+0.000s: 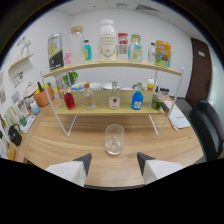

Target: Make me a cup of Mojito.

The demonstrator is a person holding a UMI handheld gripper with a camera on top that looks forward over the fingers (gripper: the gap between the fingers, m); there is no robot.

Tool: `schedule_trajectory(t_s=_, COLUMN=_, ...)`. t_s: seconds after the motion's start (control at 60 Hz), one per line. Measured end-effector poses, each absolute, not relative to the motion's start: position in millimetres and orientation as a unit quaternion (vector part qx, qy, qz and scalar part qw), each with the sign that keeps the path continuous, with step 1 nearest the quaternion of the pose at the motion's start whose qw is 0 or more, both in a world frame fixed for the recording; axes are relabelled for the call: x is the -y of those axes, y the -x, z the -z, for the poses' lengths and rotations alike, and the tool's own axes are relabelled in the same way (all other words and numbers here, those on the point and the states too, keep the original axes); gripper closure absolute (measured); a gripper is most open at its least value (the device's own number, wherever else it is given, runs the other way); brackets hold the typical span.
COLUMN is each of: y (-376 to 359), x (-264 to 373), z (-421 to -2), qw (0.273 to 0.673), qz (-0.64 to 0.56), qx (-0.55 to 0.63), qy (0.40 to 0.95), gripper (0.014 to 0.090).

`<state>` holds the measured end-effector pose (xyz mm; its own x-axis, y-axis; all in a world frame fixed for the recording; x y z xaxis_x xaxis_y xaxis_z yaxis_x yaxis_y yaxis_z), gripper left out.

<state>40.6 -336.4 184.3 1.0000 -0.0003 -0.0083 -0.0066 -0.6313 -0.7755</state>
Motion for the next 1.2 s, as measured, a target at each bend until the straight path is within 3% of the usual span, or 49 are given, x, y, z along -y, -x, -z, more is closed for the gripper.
schedule_trajectory(t_s=0.383, y=-40.8, x=354.9, z=-161.4, qw=0.408, qz=-0.018, qx=-0.021, qy=0.913, gripper=0.0190)
schedule_trajectory(t_s=0.683, y=-121.2, x=370.2, z=-149.1, qw=0.396, qz=-0.003, qx=-0.033, qy=0.917, gripper=0.0191)
schedule_trajectory(t_s=1.0, y=-184.1, x=272.0, z=-195.5, qw=0.444, qz=-0.014, qx=-0.011, qy=0.896, gripper=0.0199)
schedule_trajectory(t_s=1.2, y=-199.1, x=207.9, z=-197.0, qw=0.448, qz=-0.024, qx=-0.007, qy=0.894, gripper=0.0205)
